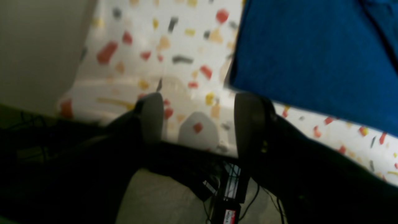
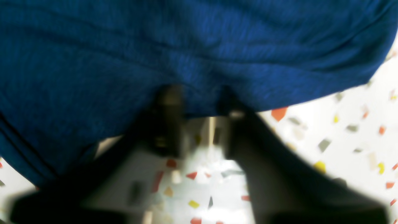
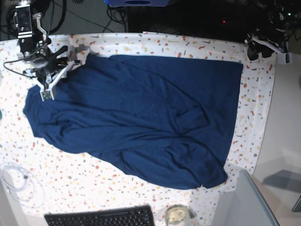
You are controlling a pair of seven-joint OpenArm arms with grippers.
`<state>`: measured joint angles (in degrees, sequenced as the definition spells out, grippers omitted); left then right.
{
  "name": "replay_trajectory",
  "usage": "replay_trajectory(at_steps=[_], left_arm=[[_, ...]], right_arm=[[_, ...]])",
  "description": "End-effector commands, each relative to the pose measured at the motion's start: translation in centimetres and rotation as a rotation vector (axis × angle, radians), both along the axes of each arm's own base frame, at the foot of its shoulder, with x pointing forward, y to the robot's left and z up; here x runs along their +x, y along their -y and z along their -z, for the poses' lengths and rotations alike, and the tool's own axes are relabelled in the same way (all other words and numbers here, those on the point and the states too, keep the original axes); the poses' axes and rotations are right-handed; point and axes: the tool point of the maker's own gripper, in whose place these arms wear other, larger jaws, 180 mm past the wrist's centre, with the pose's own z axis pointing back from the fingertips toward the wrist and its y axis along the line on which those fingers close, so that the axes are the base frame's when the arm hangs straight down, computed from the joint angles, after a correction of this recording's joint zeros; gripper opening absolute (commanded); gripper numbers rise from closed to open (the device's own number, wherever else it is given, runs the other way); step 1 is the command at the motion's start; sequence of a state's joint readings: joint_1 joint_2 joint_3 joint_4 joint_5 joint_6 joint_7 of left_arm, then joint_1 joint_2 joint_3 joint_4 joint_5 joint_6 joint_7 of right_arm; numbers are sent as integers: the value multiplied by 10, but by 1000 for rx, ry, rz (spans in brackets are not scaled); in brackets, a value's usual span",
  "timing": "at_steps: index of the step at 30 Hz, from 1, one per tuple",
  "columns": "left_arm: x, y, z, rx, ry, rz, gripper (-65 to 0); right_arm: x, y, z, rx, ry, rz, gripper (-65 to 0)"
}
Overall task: Layout the t-shirt on the table in an organized manner, then fold the t-shirt properly
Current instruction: 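Return the right gripper to the shirt's collar corner and grasp it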
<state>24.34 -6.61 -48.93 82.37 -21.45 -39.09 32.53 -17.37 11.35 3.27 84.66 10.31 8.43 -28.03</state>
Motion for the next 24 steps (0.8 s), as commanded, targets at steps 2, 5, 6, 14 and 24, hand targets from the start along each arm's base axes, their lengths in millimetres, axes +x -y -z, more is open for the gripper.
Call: replay_trajectory(at_steps=[2, 5, 6, 14, 24], left_arm=[[4, -8, -9, 14, 33, 1, -309], [4, -10, -10, 21, 30, 4, -309], [4, -11, -10, 23, 30, 5, -309], [5, -11, -11, 25, 36, 5, -309], [5, -11, -11, 25, 36, 5, -309]], right_arm=[[6, 5, -7, -7, 33, -1, -638], [4, 6, -6, -8, 28, 2, -650], [-1, 7, -5, -10, 20, 2, -650], [-23, 1, -10, -8, 11, -15, -650], [-39, 8, -6, -27, -20, -24, -650]])
